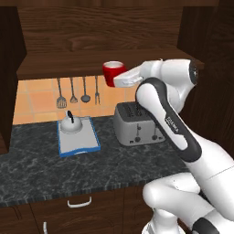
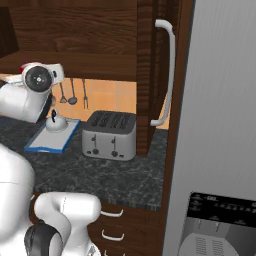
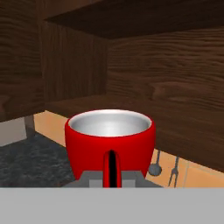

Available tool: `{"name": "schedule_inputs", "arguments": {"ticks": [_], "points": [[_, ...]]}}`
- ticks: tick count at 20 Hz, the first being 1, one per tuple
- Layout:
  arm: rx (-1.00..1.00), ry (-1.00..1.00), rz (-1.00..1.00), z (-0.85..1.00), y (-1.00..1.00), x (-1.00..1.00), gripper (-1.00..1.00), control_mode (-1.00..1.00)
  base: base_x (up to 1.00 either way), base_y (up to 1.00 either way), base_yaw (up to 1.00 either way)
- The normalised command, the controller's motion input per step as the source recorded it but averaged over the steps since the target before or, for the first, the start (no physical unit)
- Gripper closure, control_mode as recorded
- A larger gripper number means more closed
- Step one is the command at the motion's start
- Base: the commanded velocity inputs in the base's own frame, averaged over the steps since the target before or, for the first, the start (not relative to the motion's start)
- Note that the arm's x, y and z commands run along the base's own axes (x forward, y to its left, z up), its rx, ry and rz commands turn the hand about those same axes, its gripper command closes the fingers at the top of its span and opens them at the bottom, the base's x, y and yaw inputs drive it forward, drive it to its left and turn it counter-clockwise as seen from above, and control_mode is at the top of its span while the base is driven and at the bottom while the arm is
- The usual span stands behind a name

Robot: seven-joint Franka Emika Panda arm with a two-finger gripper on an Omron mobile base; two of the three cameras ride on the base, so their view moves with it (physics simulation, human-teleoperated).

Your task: Pick the kettle from the counter and place it on the tray. Then pick the mug from the cabinet and place it on the tray. Then close the cabinet doors.

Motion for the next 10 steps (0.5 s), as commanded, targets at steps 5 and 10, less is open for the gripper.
{"name": "schedule_inputs", "arguments": {"ticks": [5, 10], "points": [[-0.08, 0.05, 0.05, -0.52, 0.29, -0.58, 1.00, -1.00, 0.00, 0.00, 0.00], [-0.07, 0.32, 0.00, -0.81, 0.21, 0.02, 1.00, -1.00, 0.00, 0.00, 0.00]]}}
